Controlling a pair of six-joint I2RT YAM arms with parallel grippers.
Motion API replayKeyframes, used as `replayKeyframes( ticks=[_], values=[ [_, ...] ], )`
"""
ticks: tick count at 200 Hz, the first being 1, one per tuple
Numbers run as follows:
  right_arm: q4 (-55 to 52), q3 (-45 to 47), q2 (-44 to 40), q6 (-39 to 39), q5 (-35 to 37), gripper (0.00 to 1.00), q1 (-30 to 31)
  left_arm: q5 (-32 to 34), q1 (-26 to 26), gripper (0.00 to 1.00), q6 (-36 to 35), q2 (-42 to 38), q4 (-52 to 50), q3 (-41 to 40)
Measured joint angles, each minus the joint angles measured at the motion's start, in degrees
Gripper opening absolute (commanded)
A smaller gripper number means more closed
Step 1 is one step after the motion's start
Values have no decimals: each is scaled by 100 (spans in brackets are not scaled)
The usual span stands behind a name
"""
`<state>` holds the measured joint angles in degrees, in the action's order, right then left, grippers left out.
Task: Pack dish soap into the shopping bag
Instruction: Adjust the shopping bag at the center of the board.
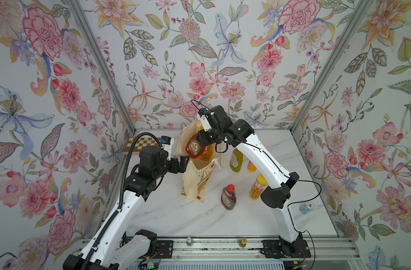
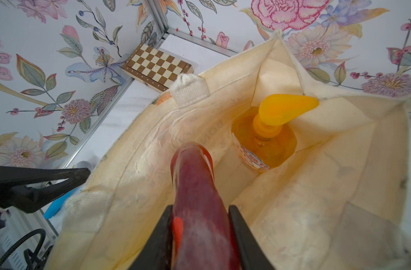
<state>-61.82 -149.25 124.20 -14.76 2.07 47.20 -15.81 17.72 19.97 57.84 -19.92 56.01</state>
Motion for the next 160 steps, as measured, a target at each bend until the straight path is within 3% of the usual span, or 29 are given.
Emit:
replayKeyframes(
  ticks=[41,85,104,160],
  values=[
    [44,428,0,24,616,0,214,363,0,98,68,-7,61,0],
    [52,586,85,83,1106,0,634,621,0,88,223,-7,227,0],
    [94,586,188,85,1213,0,748,629,4,80,299,13,302,0],
    [162,970,439,39,1491,0,704,717,15,36,455,175,481,0]
  ],
)
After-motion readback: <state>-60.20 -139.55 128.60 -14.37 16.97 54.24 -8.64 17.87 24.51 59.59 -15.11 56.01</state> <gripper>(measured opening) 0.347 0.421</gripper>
